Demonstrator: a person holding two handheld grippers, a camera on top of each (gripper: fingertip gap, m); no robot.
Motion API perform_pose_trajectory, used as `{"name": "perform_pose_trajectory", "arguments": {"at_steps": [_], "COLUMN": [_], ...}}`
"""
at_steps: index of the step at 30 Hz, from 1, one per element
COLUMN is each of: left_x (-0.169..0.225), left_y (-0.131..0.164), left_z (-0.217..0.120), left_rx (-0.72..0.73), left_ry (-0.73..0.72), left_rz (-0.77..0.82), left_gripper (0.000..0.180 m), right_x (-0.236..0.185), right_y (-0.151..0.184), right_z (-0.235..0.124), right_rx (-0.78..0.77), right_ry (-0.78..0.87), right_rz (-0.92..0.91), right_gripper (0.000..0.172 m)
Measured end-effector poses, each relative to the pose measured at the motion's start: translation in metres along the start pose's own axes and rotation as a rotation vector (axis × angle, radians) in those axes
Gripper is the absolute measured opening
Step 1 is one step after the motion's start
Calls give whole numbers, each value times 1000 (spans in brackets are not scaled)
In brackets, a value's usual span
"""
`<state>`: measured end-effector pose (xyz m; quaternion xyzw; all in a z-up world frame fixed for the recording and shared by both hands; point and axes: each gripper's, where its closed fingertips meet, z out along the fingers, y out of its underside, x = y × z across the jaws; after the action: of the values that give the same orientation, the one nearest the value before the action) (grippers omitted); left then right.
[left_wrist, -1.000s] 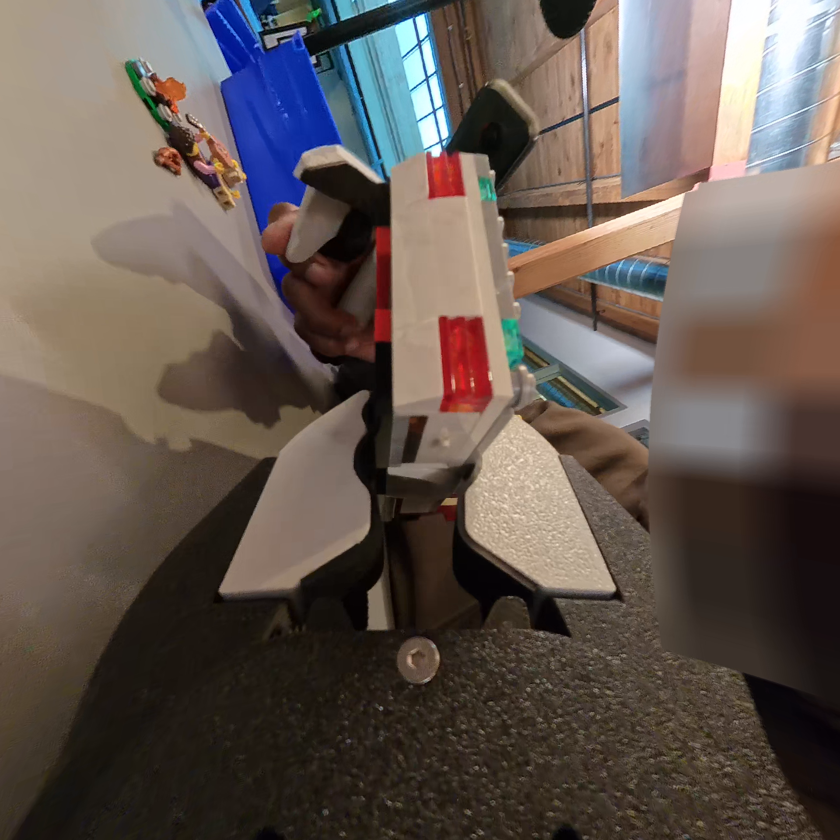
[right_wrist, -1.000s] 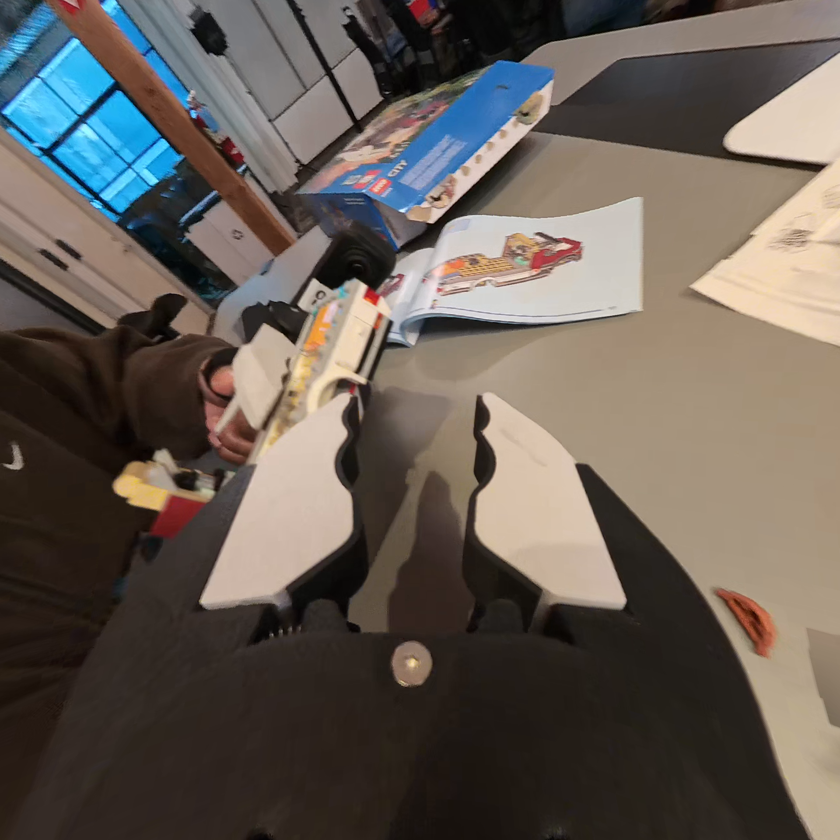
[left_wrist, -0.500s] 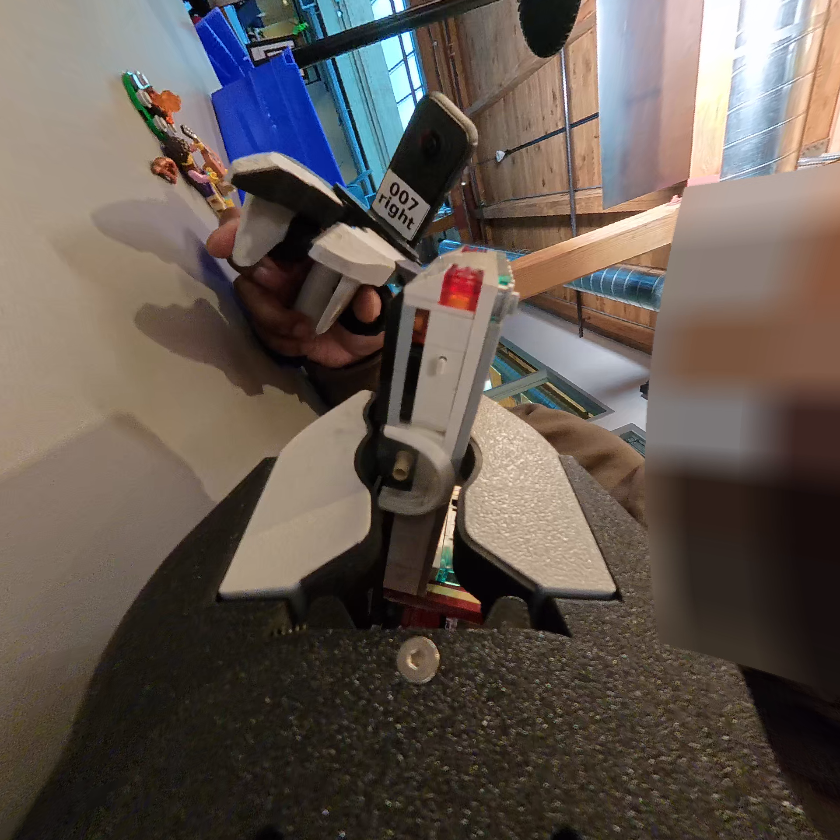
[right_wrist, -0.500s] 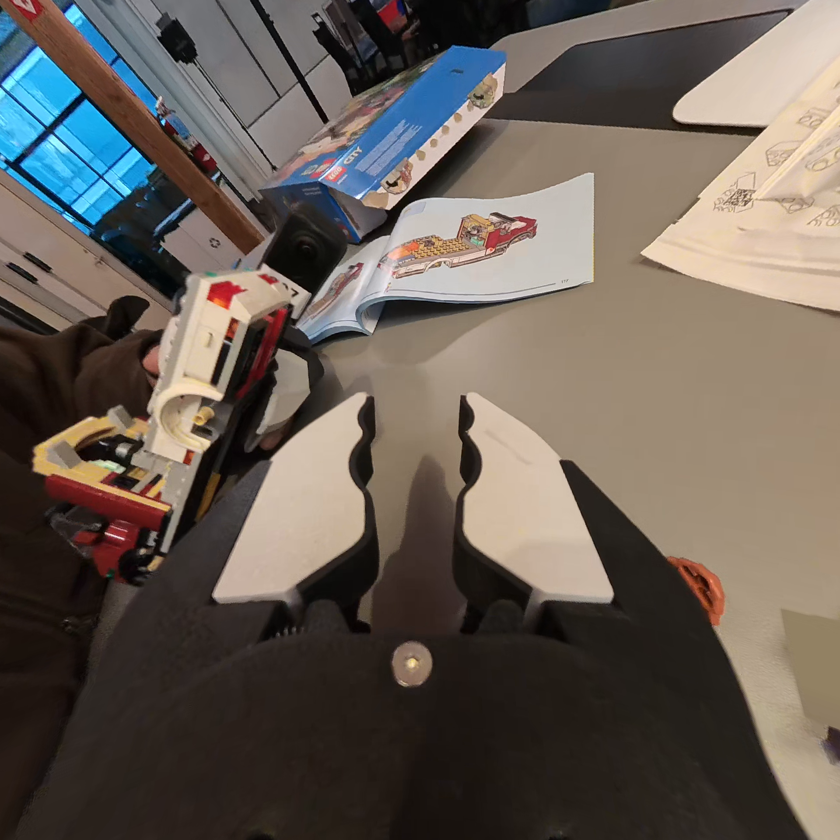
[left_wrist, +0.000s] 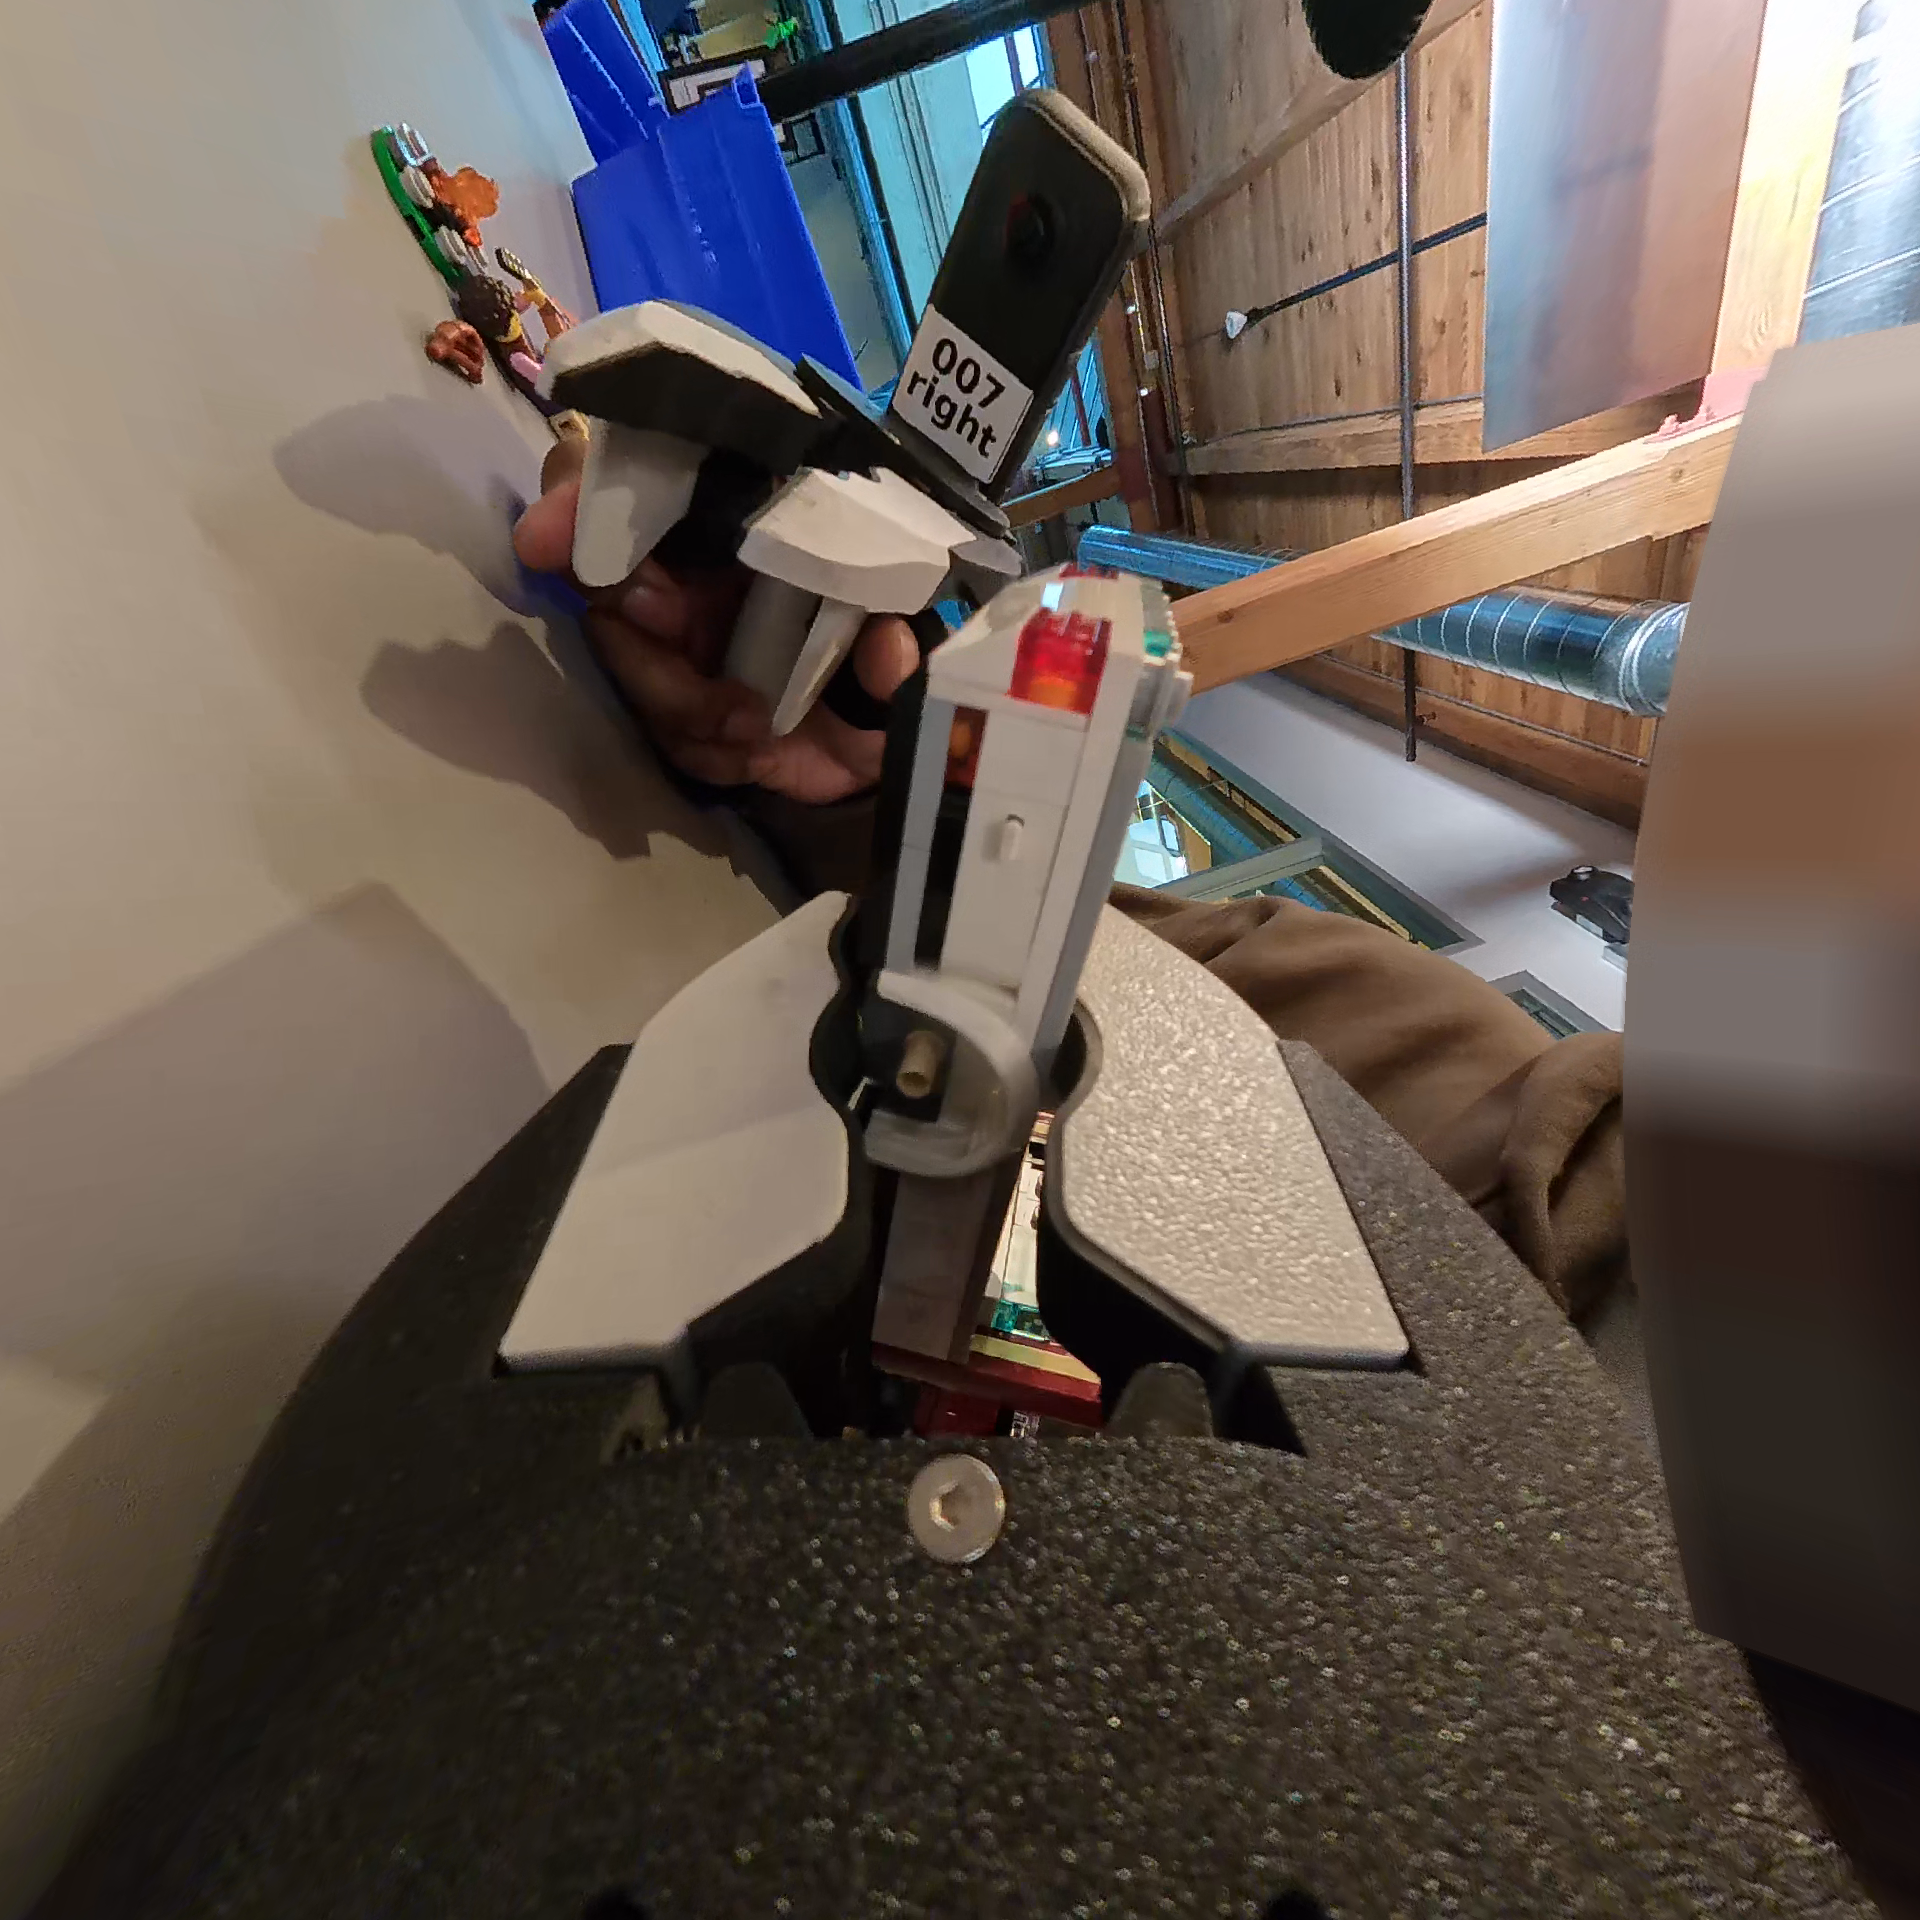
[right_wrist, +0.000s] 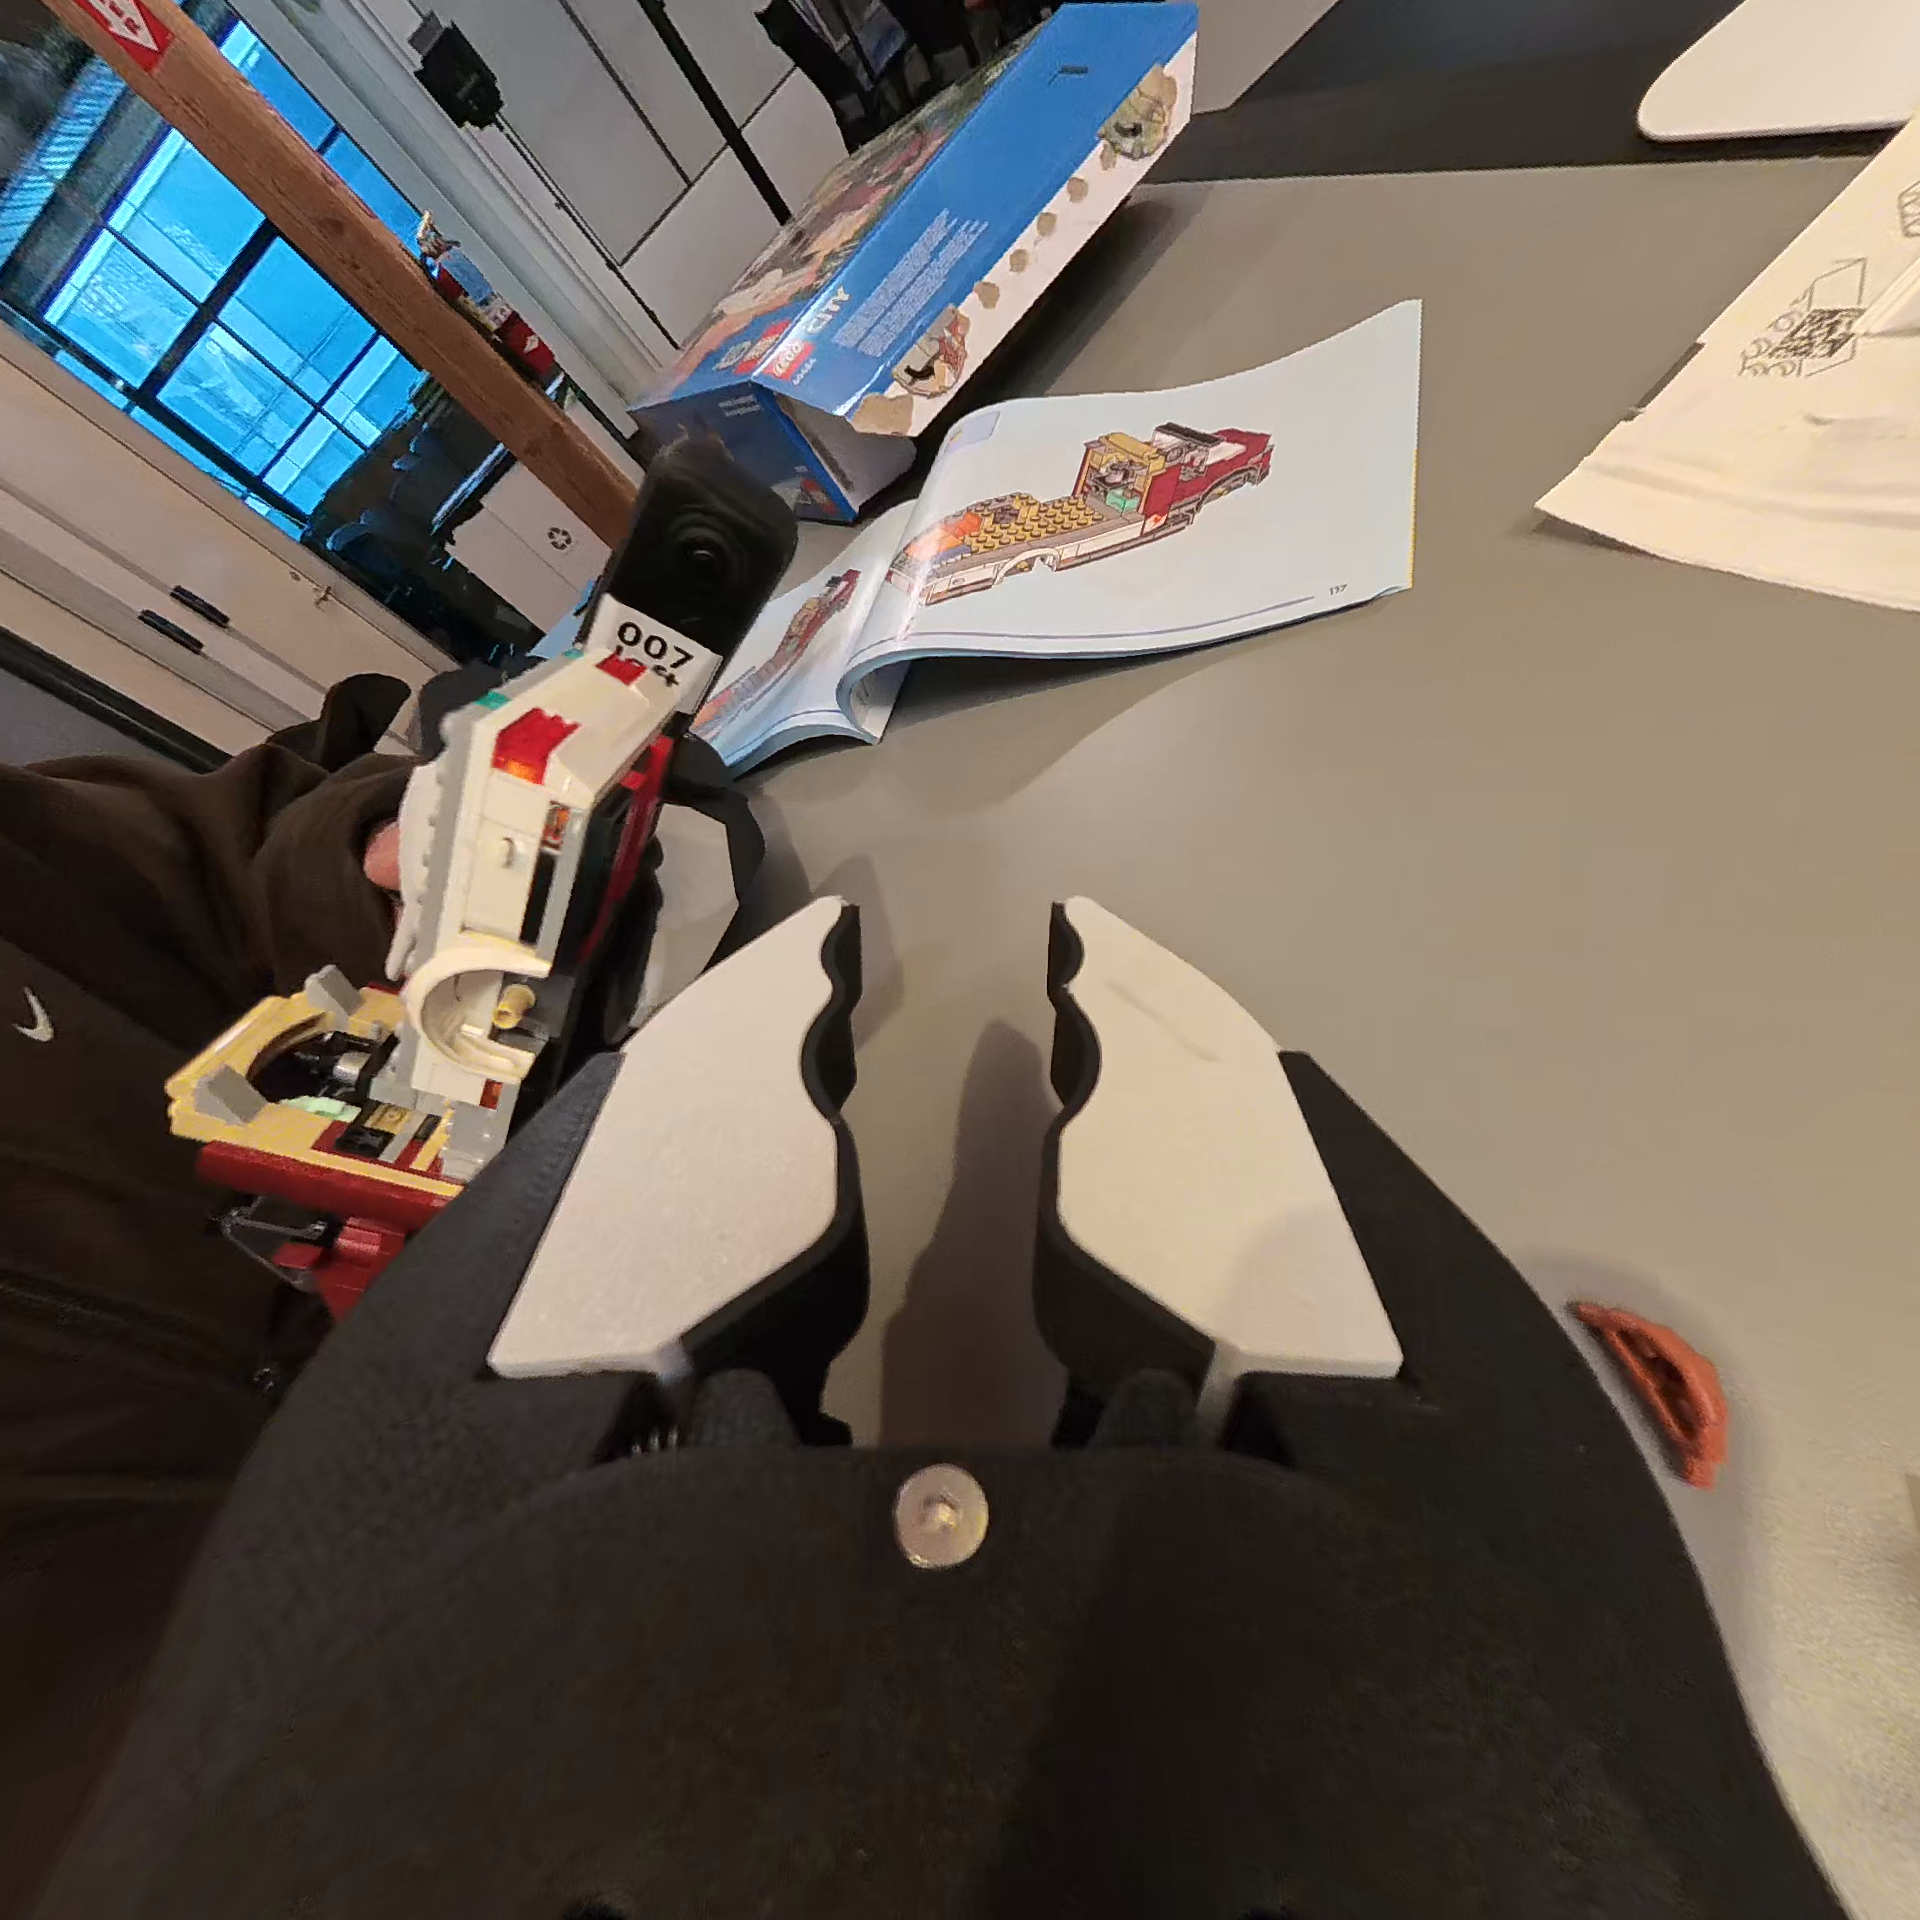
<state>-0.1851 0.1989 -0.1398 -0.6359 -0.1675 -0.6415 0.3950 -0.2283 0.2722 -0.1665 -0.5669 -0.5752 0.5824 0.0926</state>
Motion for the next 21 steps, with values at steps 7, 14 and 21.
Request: {"name": "perform_pose_trajectory", "arguments": {"at_steps": [7,14,21], "left_x": [0,-1,-6], "left_y": [1,4,10], "left_z": [1,2,4], "left_rx": [-8,-21,-9], "left_ry": [0,-26,-43], "left_rz": [5,31,-58], "left_gripper": [32,32,32], "right_x": [0,-1,-1], "right_y": [1,0,1], "right_z": [0,0,0], "right_rx": [-4,0,0], "right_ry": [-9,-6,-8], "right_rz": [6,1,6], "right_gripper": [33,32,33]}}
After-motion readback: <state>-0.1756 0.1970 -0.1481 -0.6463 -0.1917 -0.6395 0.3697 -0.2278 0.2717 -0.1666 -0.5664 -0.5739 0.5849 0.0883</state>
